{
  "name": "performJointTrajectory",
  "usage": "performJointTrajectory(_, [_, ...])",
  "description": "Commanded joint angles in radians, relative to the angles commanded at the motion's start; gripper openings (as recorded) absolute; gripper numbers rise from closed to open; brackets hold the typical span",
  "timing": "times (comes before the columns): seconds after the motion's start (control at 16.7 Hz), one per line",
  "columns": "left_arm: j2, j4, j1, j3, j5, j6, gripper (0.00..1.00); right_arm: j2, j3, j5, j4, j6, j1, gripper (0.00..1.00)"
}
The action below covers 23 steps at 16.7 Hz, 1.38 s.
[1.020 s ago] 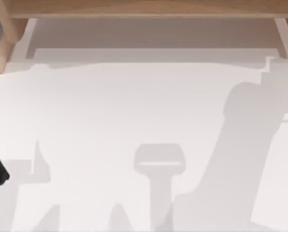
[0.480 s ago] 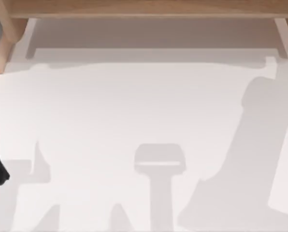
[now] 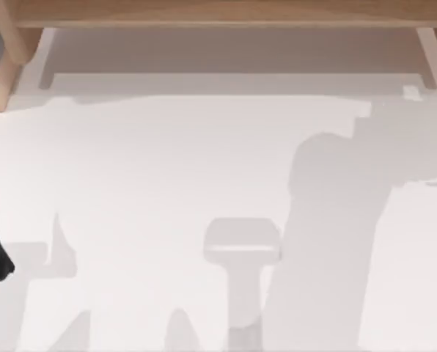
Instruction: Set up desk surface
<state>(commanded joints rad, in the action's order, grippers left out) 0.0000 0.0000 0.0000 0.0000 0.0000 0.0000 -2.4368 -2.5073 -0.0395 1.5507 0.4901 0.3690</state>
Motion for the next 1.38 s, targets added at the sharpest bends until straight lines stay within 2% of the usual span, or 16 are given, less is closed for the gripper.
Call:
performJointTrajectory(0.36, [0.0,0.0,0.0,0.0,0.0,0.0,1.0,0.083,0.024,-0.002,0.057,0.002,0.005,1.0])
performJointTrajectory(1.02, [0.0,0.0,0.0,0.0,0.0,0.0,1.0,-0.157,0.122,-0.002,-0.275,0.01,0.008,1.0])
performJointTrajectory(1.38, [0.0,0.0,0.0,0.0,0.0,0.0,1.0,-0.181,0.123,-0.005,-0.302,0.01,0.007,1.0])
